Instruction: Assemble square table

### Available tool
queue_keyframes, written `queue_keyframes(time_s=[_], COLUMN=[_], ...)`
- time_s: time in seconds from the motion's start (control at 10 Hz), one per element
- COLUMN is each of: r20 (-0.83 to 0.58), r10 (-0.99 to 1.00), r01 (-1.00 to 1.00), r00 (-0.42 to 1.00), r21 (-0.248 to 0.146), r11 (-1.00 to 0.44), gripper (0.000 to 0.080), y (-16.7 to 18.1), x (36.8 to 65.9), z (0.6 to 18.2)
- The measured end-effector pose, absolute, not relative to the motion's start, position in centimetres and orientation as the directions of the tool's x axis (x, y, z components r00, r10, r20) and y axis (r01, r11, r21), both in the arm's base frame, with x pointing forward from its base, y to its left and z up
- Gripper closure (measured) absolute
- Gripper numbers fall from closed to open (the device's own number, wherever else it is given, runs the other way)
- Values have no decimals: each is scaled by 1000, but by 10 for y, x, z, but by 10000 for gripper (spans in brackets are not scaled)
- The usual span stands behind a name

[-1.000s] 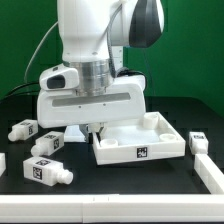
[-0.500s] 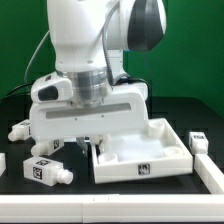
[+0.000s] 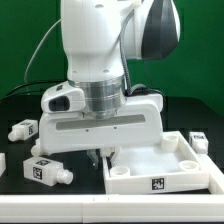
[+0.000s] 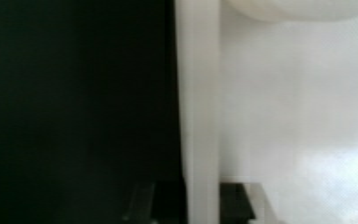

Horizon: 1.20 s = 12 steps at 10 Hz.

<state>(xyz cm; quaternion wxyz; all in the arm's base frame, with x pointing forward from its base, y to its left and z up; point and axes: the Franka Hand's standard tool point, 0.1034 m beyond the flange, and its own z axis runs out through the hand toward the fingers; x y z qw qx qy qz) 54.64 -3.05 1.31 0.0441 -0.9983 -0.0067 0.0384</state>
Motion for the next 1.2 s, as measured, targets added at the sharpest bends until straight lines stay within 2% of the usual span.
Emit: queue_keyframes(time_s=[0.3, 0.5, 1.0, 1.1, 1.2], r20=[-86, -63, -78, -79, -79], r10=[4, -17, -48, -48, -48], r01=[-4, -22, -55, -55, -55], r00=[996, 998, 996, 996, 996], r21=[-90, -93, -90, -90, -90], r11=[-996, -995, -994, -994, -994], gripper=[747, 747, 741, 523, 523], y=[-29, -23, -22, -22, -22], x=[550, 588, 589, 589, 589], z=[10, 9, 9, 8, 8])
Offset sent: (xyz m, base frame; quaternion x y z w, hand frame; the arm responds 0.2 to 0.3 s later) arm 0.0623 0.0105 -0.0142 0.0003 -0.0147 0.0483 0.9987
